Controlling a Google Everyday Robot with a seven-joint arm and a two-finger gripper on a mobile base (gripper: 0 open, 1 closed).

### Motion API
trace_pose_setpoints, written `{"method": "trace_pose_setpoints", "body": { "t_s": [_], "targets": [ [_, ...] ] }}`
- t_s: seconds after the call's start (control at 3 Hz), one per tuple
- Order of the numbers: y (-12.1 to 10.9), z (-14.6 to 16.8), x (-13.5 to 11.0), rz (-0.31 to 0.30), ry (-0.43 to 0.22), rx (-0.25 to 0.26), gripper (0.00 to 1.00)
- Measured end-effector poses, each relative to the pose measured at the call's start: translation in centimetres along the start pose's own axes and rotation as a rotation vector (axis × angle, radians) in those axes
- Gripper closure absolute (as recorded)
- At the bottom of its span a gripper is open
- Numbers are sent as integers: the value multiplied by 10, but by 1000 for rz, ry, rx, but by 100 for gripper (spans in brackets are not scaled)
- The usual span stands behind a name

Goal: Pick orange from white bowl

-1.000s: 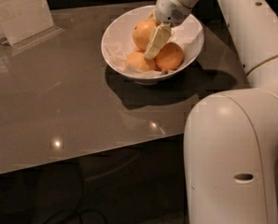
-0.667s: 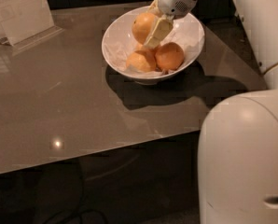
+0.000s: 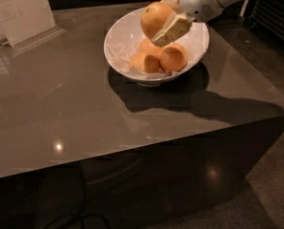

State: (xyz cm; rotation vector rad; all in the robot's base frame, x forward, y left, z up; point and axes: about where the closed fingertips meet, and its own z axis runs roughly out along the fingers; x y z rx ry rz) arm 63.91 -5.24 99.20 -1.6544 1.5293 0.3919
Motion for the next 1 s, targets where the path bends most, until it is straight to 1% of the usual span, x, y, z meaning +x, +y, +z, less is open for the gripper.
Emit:
{"method": "trace_pose_setpoints", "body": {
  "t_s": [0.33,0.67,1.0],
  "targets": [
    [34,-4,16,112,-144,26,100],
    [61,-16,38,199,-208,60,100],
    [64,-19,42,209,-205,62,100]
  ]
}}
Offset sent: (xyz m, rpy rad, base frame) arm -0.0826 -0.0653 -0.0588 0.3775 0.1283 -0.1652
